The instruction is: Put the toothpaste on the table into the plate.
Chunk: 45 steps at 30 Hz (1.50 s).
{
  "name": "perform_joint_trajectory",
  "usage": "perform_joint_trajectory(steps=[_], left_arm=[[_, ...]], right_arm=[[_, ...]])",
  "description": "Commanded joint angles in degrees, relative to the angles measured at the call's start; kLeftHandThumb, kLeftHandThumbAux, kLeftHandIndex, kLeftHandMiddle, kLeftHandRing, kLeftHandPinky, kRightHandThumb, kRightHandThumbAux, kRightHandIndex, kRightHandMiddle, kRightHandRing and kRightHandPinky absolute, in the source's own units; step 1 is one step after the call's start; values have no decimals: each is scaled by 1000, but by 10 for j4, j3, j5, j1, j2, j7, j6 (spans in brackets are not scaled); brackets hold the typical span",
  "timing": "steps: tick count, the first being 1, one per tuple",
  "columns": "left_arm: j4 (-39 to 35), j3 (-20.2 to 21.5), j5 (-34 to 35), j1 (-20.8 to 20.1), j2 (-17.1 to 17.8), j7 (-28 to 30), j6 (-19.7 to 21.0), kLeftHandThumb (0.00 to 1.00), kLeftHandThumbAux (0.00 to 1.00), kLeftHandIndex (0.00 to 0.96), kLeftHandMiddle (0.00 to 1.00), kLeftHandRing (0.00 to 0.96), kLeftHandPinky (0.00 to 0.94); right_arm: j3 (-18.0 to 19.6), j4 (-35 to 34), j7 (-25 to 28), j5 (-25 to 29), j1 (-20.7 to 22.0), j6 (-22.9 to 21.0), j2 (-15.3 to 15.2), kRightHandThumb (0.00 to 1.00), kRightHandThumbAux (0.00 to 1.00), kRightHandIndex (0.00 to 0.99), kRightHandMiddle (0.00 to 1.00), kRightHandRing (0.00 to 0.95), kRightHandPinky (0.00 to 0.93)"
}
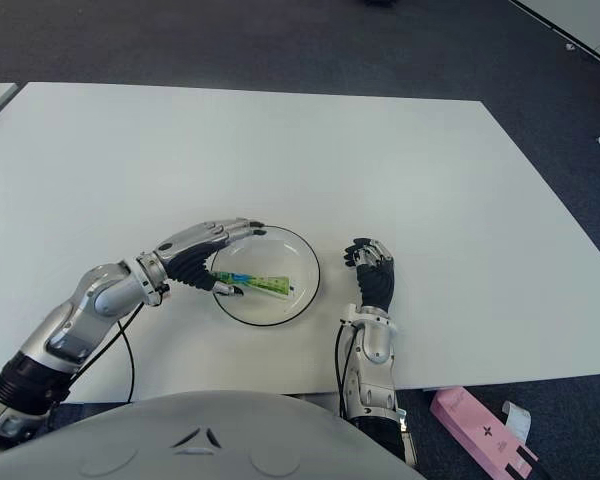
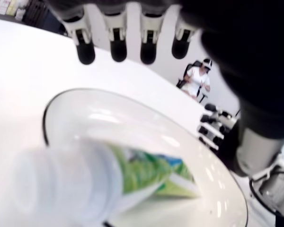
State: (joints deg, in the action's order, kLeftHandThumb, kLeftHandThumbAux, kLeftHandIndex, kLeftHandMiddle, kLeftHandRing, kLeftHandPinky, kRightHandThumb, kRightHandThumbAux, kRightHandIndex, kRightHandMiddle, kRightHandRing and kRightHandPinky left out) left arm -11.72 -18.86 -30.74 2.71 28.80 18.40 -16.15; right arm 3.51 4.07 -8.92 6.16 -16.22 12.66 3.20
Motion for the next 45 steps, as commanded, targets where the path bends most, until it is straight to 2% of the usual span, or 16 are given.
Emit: perform_joint_trajectory(steps=[1,4,11,18,21,25,29,32,38,40,45], left_arm=[[3,10,3,12,-9,-25,-10,30,612,0,0,113,246],[4,16,-1,16,-14,-49,-28,23,615,0,0,101,225],[13,20,4,17,-18,-62,-47,2,612,0,0,74,199],[10,26,12,18,-20,-55,-47,0,594,0,0,60,197],[10,33,21,24,-32,-67,-43,1,591,0,0,49,178],[24,54,24,37,-64,-122,-49,0,623,0,5,43,147],[44,72,7,41,-103,-205,-67,0,685,9,50,71,166],[49,86,14,49,-152,-264,-53,0,748,43,86,100,184],[47,121,37,58,-240,-345,5,0,930,192,237,209,199],[51,130,48,55,-252,-355,7,0,971,261,290,252,221],[85,160,92,48,-265,-360,6,0,978,398,372,318,291]], right_arm=[[2,16,-3,6,-2,-20,24,705,721,432,564,549,534],[3,15,-6,7,-2,-24,26,705,720,432,569,551,540],[1,15,-12,5,-2,-26,26,705,720,432,569,548,530],[0,17,-9,5,-1,-23,24,705,720,432,568,545,529],[0,20,-7,4,-1,-18,23,705,720,432,567,546,528],[-2,24,-2,3,0,-9,20,705,721,432,568,547,528],[-1,30,4,3,1,-1,18,705,721,432,571,549,530],[1,32,5,5,3,-3,17,705,721,432,572,551,539],[5,28,-5,5,6,-17,22,705,721,431,571,556,544],[5,27,-6,5,5,-18,22,705,722,431,570,556,536],[4,24,-5,4,6,-15,21,705,722,431,572,554,532]])
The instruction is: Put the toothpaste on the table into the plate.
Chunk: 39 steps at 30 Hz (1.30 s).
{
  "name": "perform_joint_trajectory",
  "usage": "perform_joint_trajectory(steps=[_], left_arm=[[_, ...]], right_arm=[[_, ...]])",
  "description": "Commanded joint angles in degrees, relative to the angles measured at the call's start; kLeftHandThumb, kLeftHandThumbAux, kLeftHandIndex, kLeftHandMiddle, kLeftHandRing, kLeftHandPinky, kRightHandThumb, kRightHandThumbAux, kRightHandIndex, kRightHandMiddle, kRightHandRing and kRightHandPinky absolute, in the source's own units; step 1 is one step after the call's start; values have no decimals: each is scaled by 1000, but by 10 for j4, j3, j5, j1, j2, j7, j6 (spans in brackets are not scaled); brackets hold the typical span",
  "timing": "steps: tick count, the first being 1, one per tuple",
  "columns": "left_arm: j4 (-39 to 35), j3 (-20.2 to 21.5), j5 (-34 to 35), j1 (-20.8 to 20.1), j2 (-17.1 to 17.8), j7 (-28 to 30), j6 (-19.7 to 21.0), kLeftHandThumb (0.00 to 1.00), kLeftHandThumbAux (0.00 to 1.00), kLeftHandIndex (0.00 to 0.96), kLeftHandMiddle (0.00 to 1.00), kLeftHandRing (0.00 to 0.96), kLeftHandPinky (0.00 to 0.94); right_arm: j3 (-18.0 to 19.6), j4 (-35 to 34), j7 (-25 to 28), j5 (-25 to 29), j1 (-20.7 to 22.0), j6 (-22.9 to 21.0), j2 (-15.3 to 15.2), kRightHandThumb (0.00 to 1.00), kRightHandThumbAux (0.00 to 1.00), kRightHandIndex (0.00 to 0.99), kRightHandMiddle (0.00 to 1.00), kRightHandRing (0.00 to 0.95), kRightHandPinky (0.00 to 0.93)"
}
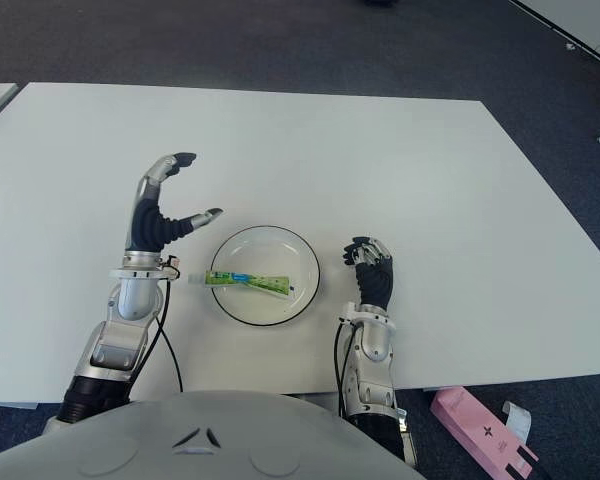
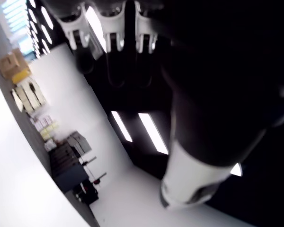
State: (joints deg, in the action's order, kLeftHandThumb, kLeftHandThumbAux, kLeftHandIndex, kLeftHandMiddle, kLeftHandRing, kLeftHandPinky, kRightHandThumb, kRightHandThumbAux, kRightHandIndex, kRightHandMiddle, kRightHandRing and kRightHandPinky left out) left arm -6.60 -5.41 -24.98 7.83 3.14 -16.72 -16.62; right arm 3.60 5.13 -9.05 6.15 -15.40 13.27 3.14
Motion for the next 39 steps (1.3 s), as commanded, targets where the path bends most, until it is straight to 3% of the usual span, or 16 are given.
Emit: perform_joint_trajectory(steps=[1,7,12,20,28,39], left_arm=[[54,32,46,-3,-10,-11,3,0,977,410,382,325,300],[110,51,83,-8,-14,-11,-25,0,969,477,443,401,420],[152,63,122,-13,-10,6,-58,0,973,526,474,447,461],[225,90,205,-27,-4,52,-117,0,920,569,500,473,469],[273,98,237,-30,-9,83,-153,81,827,570,514,487,482],[335,103,283,-25,-10,144,-196,142,803,586,535,516,507]], right_arm=[[3,13,-2,5,-2,-20,21,705,722,431,572,554,532],[5,14,6,12,2,-17,17,705,721,431,571,550,531],[9,17,16,18,6,-15,15,706,722,431,569,548,533],[15,24,30,25,17,-8,12,706,722,431,571,551,539],[21,30,35,21,25,-4,10,706,723,430,566,550,532],[23,38,29,16,41,-7,12,706,723,430,570,549,529]])
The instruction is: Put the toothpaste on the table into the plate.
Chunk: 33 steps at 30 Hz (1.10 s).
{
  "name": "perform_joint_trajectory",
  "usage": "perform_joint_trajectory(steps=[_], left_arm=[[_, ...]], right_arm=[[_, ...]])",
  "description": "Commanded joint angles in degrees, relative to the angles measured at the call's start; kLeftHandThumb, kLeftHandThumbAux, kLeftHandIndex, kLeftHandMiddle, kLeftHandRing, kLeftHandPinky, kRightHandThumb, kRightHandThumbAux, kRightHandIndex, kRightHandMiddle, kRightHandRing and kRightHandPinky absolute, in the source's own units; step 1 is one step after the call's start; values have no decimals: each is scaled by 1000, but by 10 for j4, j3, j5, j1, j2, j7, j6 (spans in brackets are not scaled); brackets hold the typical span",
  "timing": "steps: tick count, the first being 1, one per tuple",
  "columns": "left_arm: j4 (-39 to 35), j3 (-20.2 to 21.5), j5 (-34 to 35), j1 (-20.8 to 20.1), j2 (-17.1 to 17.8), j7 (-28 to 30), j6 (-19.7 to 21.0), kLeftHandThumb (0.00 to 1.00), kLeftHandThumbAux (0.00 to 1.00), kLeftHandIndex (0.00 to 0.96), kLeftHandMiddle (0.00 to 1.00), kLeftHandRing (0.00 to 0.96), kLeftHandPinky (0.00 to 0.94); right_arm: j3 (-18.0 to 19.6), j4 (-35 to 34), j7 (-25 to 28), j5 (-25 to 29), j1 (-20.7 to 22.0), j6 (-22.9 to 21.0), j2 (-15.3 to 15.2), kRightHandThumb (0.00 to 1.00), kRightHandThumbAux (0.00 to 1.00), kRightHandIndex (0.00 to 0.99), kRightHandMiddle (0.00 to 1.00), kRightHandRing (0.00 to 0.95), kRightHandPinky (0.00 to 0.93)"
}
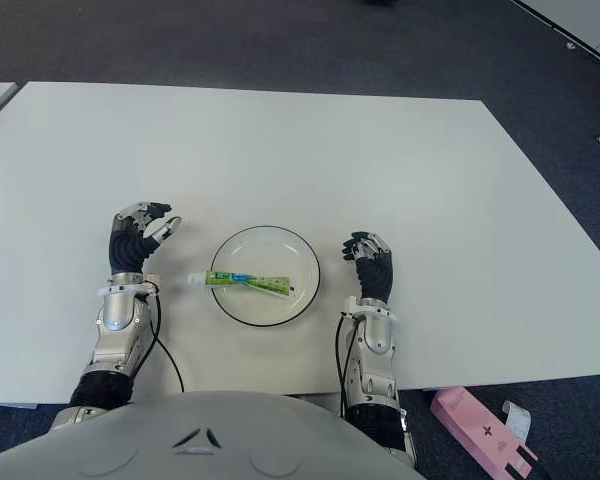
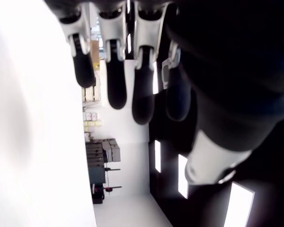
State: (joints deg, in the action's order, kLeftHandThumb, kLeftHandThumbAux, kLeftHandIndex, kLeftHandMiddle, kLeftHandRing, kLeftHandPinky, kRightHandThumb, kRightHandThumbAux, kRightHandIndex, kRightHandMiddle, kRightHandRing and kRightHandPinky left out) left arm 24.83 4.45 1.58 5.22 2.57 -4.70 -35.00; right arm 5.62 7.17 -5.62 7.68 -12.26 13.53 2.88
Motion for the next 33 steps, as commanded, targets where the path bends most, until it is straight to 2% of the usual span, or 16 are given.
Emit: perform_joint_trajectory(steps=[1,9,16,23,24,25,27,30,33], left_arm=[[22,4,21,2,-5,28,-13,139,801,586,535,515,506],[25,3,31,10,-16,45,-3,110,831,579,526,504,488],[31,2,27,13,-18,43,17,116,865,591,548,529,523],[33,1,18,17,-24,32,19,138,879,598,577,556,562],[30,0,9,19,-25,23,24,338,821,540,579,557,561],[29,0,2,20,-26,17,28,467,783,502,582,559,560],[26,0,-7,22,-27,9,33,579,750,470,585,561,560],[18,-3,-20,27,-28,-2,46,660,727,447,587,564,559],[10,-5,-28,32,-30,-9,56,688,718,439,587,564,554]], right_arm=[[3,18,-6,-2,10,-9,14,706,723,431,570,548,527],[1,24,-1,-5,16,-10,11,705,722,431,570,543,525],[1,20,1,2,16,-16,16,706,721,432,565,540,527],[-1,16,0,3,16,-23,18,706,721,432,567,543,525],[-1,15,2,5,16,-25,18,706,721,432,567,544,526],[-1,14,3,6,15,-26,18,706,721,432,565,544,528],[-1,13,4,7,15,-27,17,706,721,431,564,545,530],[-1,11,6,10,15,-30,18,706,721,431,562,546,532],[-2,9,9,12,15,-33,17,706,721,431,562,547,531]])
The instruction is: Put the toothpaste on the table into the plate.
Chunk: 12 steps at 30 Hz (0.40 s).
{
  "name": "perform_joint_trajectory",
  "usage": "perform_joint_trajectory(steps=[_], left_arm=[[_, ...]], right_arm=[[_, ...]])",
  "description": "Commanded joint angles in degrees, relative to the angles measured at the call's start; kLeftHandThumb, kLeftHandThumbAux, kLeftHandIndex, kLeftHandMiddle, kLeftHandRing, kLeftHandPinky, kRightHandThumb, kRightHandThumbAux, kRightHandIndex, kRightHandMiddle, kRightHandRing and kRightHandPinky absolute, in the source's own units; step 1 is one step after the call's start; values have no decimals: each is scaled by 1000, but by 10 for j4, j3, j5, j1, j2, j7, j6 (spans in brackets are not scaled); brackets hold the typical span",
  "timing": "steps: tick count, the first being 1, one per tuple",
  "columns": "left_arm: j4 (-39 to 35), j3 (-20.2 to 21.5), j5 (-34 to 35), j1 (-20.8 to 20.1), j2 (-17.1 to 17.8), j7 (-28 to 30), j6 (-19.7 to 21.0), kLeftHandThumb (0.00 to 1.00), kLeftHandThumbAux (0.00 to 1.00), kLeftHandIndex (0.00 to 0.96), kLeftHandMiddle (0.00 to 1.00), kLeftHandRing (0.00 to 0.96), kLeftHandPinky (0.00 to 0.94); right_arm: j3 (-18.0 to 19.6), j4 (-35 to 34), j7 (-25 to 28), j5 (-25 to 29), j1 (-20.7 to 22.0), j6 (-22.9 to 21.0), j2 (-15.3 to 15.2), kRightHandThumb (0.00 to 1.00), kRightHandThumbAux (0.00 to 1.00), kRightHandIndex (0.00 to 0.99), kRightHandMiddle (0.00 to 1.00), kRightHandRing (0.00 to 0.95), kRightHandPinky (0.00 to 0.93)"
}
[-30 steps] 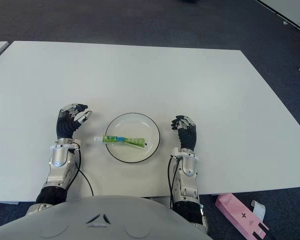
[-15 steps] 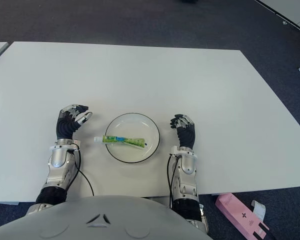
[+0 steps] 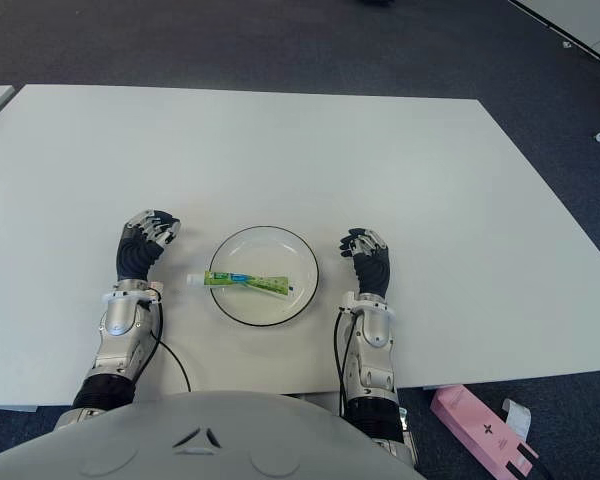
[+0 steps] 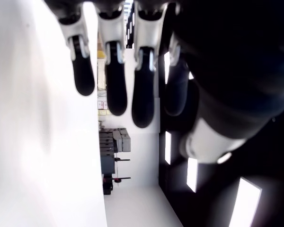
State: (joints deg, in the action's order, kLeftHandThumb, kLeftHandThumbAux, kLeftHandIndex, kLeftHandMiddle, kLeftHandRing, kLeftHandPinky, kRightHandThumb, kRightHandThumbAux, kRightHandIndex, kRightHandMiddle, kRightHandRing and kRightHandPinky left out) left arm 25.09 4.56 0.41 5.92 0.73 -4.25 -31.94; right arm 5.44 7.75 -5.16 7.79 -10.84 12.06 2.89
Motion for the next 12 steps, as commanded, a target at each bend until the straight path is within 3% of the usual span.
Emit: perform_joint_trajectory(steps=[1,12], left_arm=[[5,-6,-17,26,-12,-14,27,694,717,438,586,564,552],[-29,-10,-41,44,-17,-37,51,705,714,434,566,552,535]], right_arm=[[0,3,5,12,0,-18,17,706,722,431,562,548,530],[-10,-6,23,9,-3,-43,5,707,722,430,553,539,523]])
